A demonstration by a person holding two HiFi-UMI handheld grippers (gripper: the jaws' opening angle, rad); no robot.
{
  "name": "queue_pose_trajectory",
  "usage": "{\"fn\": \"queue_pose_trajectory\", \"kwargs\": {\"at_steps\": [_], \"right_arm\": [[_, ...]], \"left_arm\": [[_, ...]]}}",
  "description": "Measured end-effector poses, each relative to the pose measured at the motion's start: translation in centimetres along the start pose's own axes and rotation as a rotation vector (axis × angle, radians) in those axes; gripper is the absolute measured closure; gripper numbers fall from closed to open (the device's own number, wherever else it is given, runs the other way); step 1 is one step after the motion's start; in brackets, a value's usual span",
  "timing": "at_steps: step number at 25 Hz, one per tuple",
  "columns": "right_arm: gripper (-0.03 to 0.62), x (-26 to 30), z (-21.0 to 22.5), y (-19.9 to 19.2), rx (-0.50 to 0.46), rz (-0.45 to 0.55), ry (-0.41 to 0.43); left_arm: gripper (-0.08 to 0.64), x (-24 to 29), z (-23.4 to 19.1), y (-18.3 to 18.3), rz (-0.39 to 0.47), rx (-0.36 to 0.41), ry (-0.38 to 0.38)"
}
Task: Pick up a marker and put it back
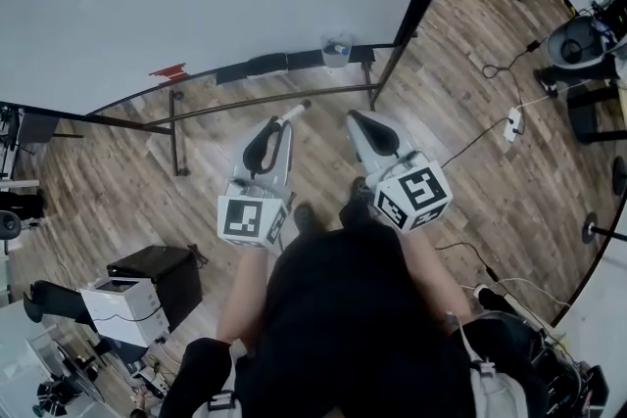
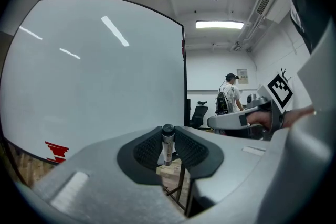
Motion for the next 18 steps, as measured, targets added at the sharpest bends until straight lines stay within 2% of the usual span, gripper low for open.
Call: {"fn": "queue_pose_trajectory", "kwargs": {"at_steps": [9, 18], "right_arm": [[0.591, -3.3, -6.9, -0.6, -0.050, 0.028, -0.135], [0.591, -7.2, -11.7, -1.7, -0.077, 0.053, -0.276]], "left_arm": [[0.480, -5.7, -1.6, 0.8, 0.014, -0.058, -0.113], [0.480, -8.9, -1.7, 0.8, 0.029, -0.086, -0.236]]}}
Point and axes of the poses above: the fingertips, and each gripper's own axes: x forward along the fingers, z to its right, y out of its top, the point moved 10 cm from there along -x, backward along the fingers, and after that the axes turned 13 degrees about z, right-handed, at the moved point
